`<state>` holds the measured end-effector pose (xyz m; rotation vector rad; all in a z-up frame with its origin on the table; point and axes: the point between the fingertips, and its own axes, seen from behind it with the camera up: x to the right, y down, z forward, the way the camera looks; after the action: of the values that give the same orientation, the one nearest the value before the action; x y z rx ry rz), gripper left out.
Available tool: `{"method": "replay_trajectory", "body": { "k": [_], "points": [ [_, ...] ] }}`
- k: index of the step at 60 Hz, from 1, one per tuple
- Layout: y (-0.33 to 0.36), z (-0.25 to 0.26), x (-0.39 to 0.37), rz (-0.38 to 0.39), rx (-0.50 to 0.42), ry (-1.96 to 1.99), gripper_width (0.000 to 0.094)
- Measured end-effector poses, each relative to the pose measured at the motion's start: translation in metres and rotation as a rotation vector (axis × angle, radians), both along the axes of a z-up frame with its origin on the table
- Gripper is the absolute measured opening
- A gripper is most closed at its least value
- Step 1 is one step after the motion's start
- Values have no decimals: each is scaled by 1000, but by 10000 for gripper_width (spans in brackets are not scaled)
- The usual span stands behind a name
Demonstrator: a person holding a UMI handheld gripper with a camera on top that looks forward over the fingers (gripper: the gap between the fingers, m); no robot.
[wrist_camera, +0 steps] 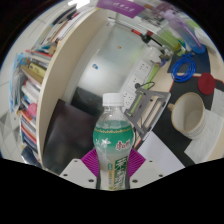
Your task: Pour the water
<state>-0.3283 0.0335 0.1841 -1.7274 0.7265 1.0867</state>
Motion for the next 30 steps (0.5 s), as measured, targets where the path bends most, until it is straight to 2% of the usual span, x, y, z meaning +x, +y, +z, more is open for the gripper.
{"method": "replay_trajectory", "body": {
  "k": [5,13,30],
  "points": [
    [-3,10,14,10,-63,257,324],
    [-3,25,27,27,-112,647,324],
    [6,45,62,-4,-124,1063,324]
  ]
}}
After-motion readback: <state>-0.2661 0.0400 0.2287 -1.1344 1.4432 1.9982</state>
